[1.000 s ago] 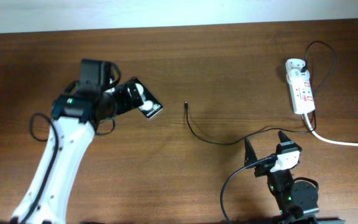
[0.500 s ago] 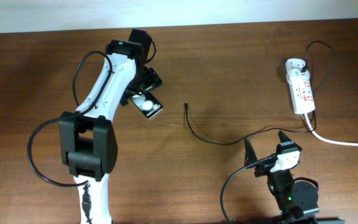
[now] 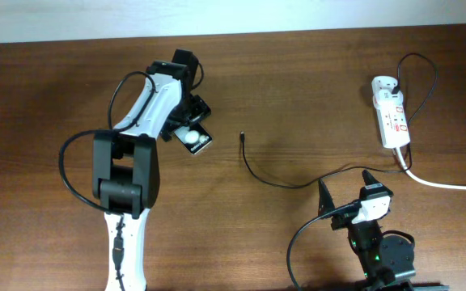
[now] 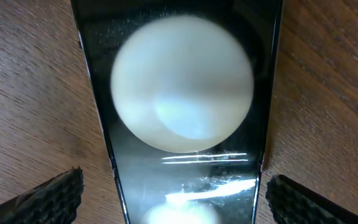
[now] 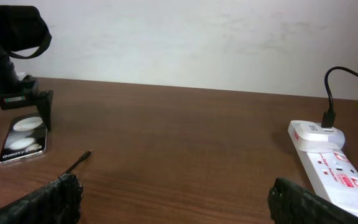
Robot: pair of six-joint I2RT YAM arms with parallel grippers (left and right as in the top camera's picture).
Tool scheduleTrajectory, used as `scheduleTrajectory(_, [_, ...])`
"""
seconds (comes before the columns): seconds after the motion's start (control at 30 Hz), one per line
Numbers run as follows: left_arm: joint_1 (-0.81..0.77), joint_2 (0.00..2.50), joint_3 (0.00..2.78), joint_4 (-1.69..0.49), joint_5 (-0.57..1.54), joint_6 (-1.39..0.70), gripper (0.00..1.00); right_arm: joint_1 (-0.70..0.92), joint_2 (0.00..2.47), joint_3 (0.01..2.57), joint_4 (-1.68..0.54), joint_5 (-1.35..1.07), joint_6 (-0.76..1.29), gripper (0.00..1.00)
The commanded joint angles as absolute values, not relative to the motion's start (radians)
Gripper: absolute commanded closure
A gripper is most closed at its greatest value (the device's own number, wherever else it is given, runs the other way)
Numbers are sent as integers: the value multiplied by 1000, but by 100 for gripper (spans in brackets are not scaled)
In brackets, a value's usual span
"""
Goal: Plug charger to phone and switch on socket
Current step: 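Move the left gripper over the black phone and grasp it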
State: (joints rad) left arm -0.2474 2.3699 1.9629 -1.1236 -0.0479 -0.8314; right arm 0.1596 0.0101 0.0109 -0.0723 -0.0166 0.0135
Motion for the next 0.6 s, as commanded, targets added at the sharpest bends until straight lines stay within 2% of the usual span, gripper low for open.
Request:
scheduleTrajectory(0.0, [-241, 2438, 1979, -1127, -28, -841, 1, 157, 4, 6, -75, -22, 7, 1])
scheduleTrajectory(0.57, [-206, 2495, 1979, -1126, -23, -886, 1, 157, 4, 6, -75, -22, 7, 1])
